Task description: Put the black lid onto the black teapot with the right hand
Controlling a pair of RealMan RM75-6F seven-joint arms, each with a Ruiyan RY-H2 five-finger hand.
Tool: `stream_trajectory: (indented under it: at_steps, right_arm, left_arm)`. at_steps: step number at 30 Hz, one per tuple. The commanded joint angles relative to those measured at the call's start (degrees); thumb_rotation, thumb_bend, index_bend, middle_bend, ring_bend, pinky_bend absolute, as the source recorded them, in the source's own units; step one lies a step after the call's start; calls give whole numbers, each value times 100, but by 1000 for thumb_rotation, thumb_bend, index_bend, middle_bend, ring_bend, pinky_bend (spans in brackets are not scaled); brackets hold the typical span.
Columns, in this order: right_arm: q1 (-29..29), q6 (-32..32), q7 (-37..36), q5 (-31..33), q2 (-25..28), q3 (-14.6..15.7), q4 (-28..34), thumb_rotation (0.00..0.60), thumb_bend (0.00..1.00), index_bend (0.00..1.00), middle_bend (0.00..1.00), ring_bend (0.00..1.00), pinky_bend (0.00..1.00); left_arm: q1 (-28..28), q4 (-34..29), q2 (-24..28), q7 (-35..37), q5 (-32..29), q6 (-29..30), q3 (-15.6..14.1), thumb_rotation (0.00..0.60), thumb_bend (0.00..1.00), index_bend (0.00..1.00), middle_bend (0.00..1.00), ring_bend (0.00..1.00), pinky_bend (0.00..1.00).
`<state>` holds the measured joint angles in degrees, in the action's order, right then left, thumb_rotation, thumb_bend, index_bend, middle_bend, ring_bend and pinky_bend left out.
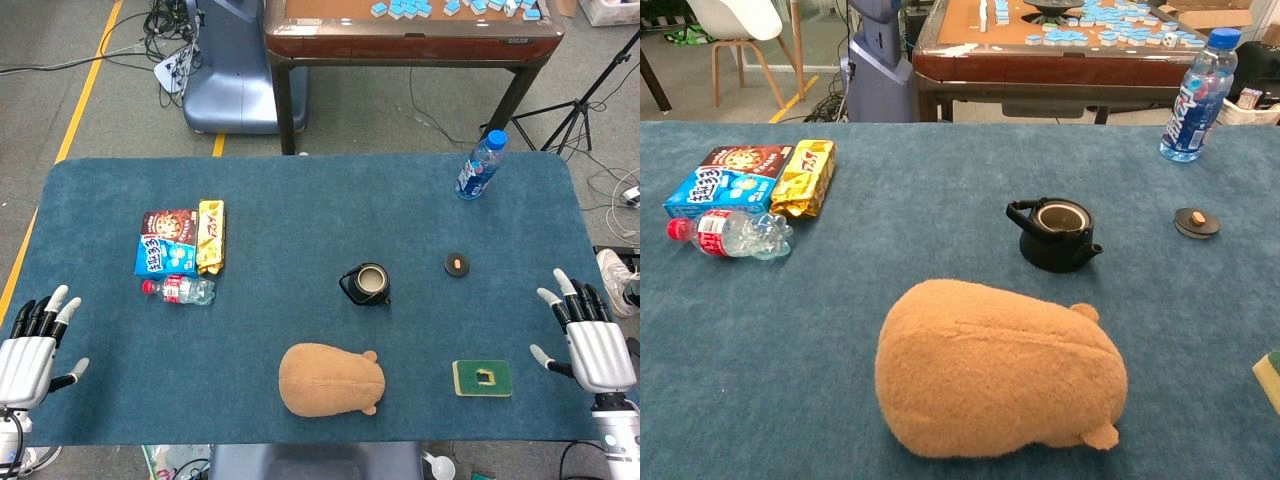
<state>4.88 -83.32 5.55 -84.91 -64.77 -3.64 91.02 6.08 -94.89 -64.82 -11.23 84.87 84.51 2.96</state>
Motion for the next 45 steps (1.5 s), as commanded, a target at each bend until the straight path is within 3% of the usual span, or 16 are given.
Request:
stream_trajectory:
  at_steps: [1, 17, 19, 23, 26, 34, 45]
  right_arm:
    - [20, 37, -10, 21, -8, -9, -24, 600, 202, 176, 5, 0, 0]
    - [83, 150, 68, 43, 83, -4, 114, 600, 202, 176, 5, 0, 0]
    - [142, 277, 68, 136, 144, -39, 163, 600, 199, 181, 5, 0, 0]
    - [325, 548, 35, 353, 256, -193, 247, 600, 177, 313, 5, 0, 0]
    - [511, 809, 79, 525, 301, -309, 281, 600, 170, 353, 5, 0, 0]
    - [857, 1288, 292, 885, 327, -472, 350, 600, 170, 357, 6, 0, 0]
    - [1525, 2229, 849, 1840, 129, -718, 80, 600, 170, 357, 5, 0, 0]
  left_arm:
    - [33, 6, -11, -17, -35, -50, 18, 600, 218, 110, 0, 0, 0]
    - [80, -38, -24, -85, -5, -70, 4, 600, 218, 109, 0, 0, 0]
    - [103, 5, -36, -42, -31, -107, 18, 600, 219, 109, 0, 0, 0]
    - [159, 108, -64, 108, -137, -217, 67, 600, 219, 110, 0, 0, 0]
    - [210, 187, -82, 131, -232, -327, 94, 600, 219, 117, 0, 0, 0]
    - [278, 304, -110, 213, -331, -431, 134, 600, 218, 122, 0, 0, 0]
    - [341, 483, -154, 387, -388, -547, 130, 600, 219, 122, 0, 0, 0]
